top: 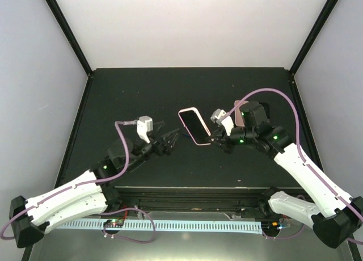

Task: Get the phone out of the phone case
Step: Adjust the phone.

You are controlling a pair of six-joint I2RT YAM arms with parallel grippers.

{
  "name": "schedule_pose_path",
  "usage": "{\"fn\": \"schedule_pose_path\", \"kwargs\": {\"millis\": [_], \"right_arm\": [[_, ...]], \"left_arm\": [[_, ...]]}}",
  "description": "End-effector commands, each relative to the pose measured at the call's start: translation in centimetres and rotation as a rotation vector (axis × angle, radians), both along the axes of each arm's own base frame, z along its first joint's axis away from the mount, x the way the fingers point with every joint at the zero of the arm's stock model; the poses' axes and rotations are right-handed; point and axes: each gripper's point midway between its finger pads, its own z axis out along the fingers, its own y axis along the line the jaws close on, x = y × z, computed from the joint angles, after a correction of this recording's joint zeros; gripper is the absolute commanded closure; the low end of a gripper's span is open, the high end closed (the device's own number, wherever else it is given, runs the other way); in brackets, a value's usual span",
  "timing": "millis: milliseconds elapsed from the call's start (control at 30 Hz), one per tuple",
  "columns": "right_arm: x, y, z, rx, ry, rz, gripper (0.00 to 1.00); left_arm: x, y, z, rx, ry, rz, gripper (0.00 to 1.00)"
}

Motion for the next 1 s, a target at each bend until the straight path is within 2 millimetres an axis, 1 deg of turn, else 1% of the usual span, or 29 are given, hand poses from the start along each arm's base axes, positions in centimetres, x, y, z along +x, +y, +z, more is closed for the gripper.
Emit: {"fn": "schedule_pose_path", "kwargs": {"millis": [0,67,133,167,267,367,433,500,567,600,667,767,967], "right_arm": [[-3.8,0.5,1.2,0.05,-0.042,0.226,0.99],[-5.2,0.6,1.2,0.076,-0.023,0.298,0.99],[-5.9,0.7,1.1,0.098,0.0,0.337,0.99],[-6.2,0.9,1.0,0.109,0.017,0.354,0.99],[-6.9,1.1,1.1,0.132,0.048,0.4,0.99],[-7.4,1.2,1.5,0.149,0.069,0.43,0.99],[-7.6,1.2,1.6,0.157,0.084,0.442,0.99],[-7.8,1.3,1.5,0.161,0.098,0.448,0.99],[-7.7,1.3,1.5,0.163,0.105,0.448,0.99],[-7.7,1.3,1.5,0.164,0.105,0.446,0.99],[-7.6,1.4,1.6,0.165,0.104,0.442,0.99],[-7.4,1.4,1.5,0.169,0.101,0.436,0.99],[-7.1,1.7,1.4,0.172,0.113,0.429,0.99]], "left_arm": [[-5.0,-0.9,1.7,0.017,-0.212,-0.276,0.01],[-5.9,-0.8,1.9,0.011,-0.248,-0.32,0.05],[-6.8,-1.3,2.1,0.001,-0.269,-0.376,0.09],[-6.8,-1.4,2.2,-0.004,-0.267,-0.38,0.1],[-5.7,-1.7,1.4,-0.005,-0.211,-0.353,0.11],[-6.1,-2.7,1.5,-0.031,-0.213,-0.412,0.17],[-6.8,-3.6,1.8,-0.05,-0.222,-0.479,0.24],[-7.4,-4.4,2.0,-0.059,-0.226,-0.539,0.36],[-7.5,-4.9,1.9,-0.065,-0.211,-0.565,0.49],[-7.4,-5.0,2.0,-0.07,-0.206,-0.566,0.53],[-7.5,-4.7,2.1,-0.1,-0.213,-0.56,0.58],[-7.7,-4.3,2.1,-0.145,-0.226,-0.56,0.63],[-8.7,-4.6,2.4,-0.149,-0.244,-0.618,0.78]]}}
